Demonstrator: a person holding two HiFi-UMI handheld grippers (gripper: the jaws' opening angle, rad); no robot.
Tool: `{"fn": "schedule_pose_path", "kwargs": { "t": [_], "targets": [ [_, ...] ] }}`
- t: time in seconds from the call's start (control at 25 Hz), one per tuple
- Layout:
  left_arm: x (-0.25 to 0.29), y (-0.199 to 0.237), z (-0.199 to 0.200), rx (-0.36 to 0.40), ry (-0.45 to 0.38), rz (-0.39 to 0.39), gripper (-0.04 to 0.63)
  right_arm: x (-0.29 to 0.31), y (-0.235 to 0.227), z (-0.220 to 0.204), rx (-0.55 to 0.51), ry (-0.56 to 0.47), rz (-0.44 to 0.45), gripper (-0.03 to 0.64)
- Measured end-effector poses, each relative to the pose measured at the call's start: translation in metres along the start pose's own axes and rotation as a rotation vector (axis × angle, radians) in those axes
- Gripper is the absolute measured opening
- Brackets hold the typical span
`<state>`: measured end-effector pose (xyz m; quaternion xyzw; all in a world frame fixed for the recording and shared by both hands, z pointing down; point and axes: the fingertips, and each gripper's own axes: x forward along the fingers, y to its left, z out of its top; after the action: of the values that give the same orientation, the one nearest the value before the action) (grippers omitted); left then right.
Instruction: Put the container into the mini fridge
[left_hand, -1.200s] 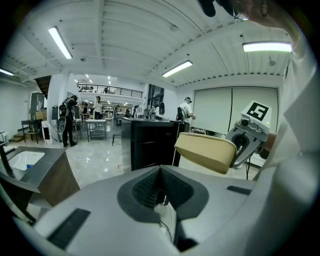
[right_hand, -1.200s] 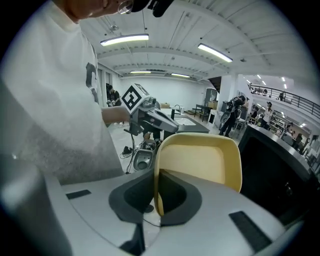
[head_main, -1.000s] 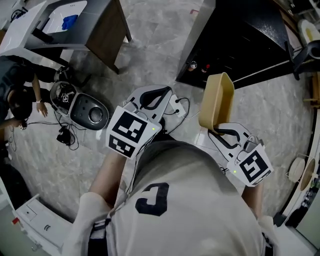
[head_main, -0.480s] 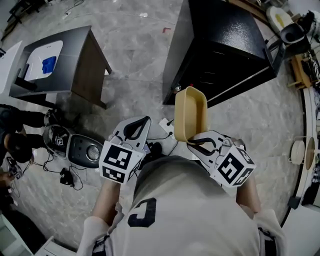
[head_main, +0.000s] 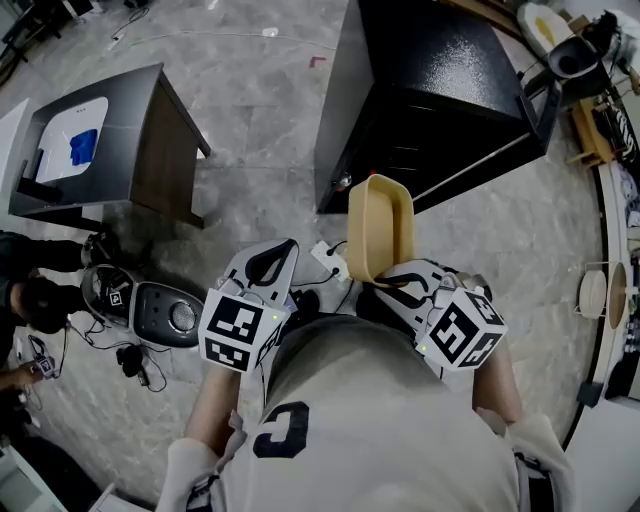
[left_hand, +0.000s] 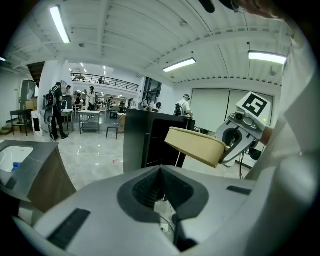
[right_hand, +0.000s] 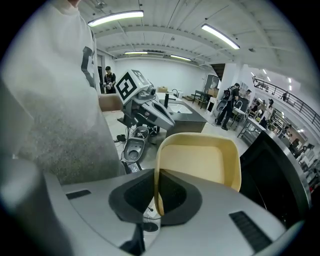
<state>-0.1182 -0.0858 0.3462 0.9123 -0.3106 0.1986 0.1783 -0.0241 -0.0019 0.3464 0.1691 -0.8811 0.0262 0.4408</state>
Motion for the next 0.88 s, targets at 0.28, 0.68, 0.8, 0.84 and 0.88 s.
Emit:
{"fn": "schedule_pose_path", "kwargs": {
  "t": [0.28,0.68,0.8,0.84,0.88],
  "targets": [
    [0.024,-0.01,0.016,0.011,0.009,0.049,0.055,-0.005,-0.034,-0.033,-0.058,0.013,0.042,0.032],
    [0.108,-0.063,0.058,0.011,0.044,0.119,0.055,-0.033,-0.103,-0.122,-0.145,0.065,0.125,0.032],
    [0.131,-0.079,0.058,-0.002,0.058,0.145,0.055,-0.032,-0.117,-0.149,-0.169,0.065,0.145,0.032],
    [0.138,-0.081,0.057,-0.008,0.063,0.159,0.055,-0.031,-0.123,-0.157,-0.178,0.068,0.149,0.032],
    [0.144,-0.082,0.056,-0.012,0.067,0.176,0.055,-0.029,-0.129,-0.165,-0.189,0.074,0.148,0.032]
  ]
}}
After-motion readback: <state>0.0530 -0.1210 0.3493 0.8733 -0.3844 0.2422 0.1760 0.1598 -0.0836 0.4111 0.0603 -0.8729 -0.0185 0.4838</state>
